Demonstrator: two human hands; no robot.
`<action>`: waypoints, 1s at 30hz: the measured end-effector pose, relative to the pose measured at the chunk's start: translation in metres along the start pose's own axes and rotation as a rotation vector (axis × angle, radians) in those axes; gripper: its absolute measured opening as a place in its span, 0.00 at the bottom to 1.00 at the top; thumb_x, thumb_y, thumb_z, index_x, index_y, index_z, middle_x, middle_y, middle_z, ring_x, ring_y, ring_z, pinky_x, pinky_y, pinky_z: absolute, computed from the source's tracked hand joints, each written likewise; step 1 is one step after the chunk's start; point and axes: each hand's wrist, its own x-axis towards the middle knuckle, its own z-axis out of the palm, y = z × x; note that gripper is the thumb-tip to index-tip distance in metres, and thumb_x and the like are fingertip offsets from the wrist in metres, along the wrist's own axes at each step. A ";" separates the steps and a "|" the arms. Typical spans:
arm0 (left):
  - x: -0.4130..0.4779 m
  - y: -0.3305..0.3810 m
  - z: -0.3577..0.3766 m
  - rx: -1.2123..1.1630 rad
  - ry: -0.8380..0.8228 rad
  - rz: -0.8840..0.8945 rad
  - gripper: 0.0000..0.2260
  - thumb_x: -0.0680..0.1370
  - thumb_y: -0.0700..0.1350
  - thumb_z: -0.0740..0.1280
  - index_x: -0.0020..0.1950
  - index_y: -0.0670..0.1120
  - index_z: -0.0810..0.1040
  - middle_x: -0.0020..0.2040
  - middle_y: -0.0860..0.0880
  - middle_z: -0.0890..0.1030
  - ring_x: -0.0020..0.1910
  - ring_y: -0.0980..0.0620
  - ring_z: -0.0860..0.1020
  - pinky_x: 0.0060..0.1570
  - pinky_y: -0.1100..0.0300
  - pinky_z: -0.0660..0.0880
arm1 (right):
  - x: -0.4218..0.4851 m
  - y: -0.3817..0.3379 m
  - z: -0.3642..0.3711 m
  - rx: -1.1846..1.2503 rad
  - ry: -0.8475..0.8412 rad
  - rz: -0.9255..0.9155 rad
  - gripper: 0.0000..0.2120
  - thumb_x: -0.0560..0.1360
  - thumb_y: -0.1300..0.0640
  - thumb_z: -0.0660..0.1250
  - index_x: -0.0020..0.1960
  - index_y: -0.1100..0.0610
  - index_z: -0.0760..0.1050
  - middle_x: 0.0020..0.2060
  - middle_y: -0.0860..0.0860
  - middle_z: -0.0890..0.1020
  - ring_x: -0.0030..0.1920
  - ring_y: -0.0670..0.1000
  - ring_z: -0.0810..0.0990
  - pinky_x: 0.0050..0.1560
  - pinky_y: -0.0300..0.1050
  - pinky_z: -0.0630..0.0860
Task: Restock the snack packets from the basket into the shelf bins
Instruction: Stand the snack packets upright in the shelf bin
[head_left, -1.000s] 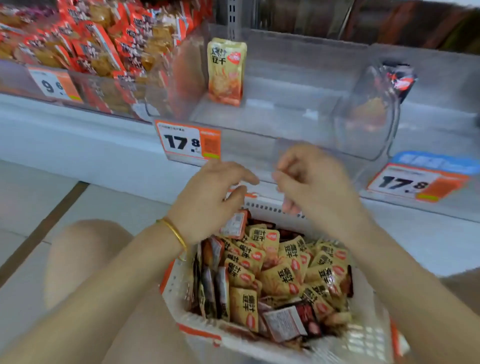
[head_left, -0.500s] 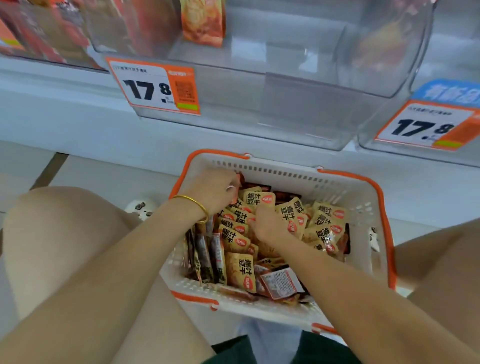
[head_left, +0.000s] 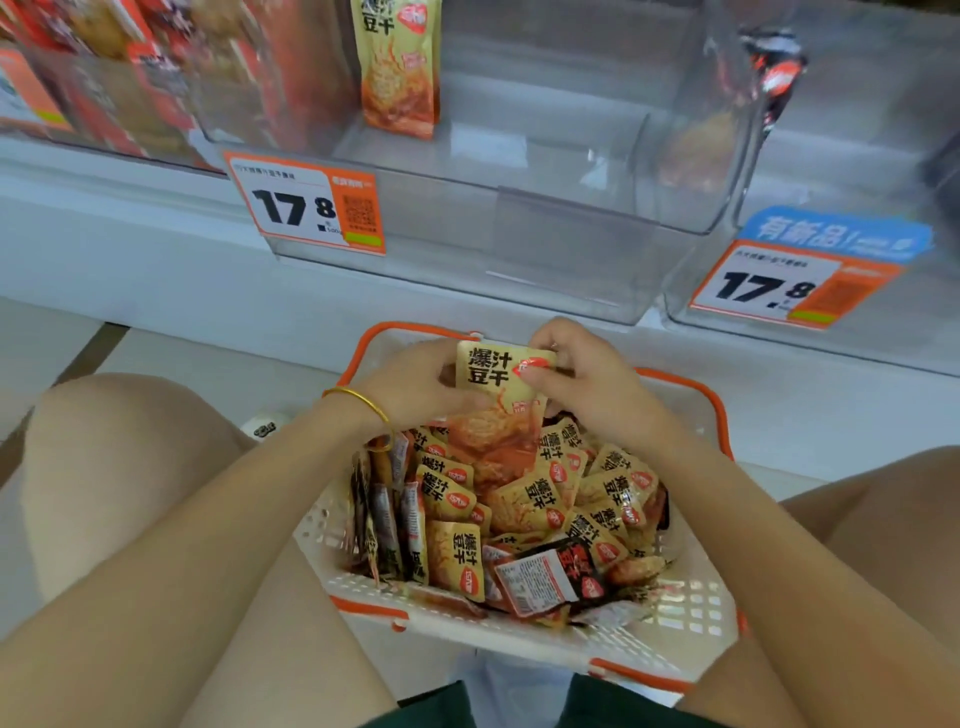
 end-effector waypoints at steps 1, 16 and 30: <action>-0.006 0.006 -0.006 -0.051 0.018 0.025 0.14 0.75 0.42 0.70 0.59 0.46 0.76 0.52 0.48 0.82 0.48 0.55 0.80 0.48 0.62 0.78 | -0.001 -0.010 -0.003 0.089 0.011 0.016 0.06 0.77 0.59 0.66 0.46 0.51 0.69 0.41 0.57 0.81 0.41 0.58 0.81 0.43 0.58 0.79; -0.053 0.110 -0.142 -0.172 0.425 0.206 0.08 0.79 0.45 0.64 0.44 0.43 0.79 0.36 0.48 0.81 0.34 0.52 0.79 0.40 0.53 0.79 | 0.038 -0.157 -0.049 0.604 -0.098 0.025 0.05 0.74 0.59 0.67 0.40 0.57 0.74 0.29 0.50 0.82 0.28 0.45 0.80 0.29 0.39 0.79; 0.041 0.090 -0.202 0.699 0.252 0.084 0.14 0.80 0.48 0.61 0.62 0.43 0.76 0.55 0.46 0.76 0.51 0.48 0.72 0.48 0.62 0.68 | 0.260 -0.140 -0.017 -0.129 0.235 0.094 0.15 0.69 0.57 0.74 0.55 0.55 0.79 0.50 0.52 0.82 0.50 0.53 0.80 0.49 0.45 0.77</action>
